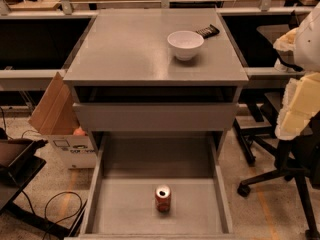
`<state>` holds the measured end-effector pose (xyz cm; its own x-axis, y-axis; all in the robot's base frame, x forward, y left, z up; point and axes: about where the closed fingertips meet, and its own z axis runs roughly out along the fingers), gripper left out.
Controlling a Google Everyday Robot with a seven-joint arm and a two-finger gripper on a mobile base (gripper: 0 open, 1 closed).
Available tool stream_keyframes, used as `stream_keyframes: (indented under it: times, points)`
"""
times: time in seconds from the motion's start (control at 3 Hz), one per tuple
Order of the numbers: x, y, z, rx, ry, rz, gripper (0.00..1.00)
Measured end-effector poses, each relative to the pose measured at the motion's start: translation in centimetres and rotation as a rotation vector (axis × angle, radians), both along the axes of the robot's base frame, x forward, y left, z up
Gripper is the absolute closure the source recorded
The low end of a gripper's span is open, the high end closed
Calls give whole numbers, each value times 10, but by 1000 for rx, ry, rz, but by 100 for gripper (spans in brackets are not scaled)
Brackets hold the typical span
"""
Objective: Pick coke can from middle drawer and place on counter
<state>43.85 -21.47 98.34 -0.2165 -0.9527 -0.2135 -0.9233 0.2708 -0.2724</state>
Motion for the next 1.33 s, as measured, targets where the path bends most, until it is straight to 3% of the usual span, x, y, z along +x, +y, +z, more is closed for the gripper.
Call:
stream_keyframes:
  times: [0.67,1.0,1.33]
  points:
    - [-3,-1,1,14,-18,-9,0]
    - [-3,-6,-58,161,-19,34,0]
    - [-2,-5,-125,351,-50,63,0]
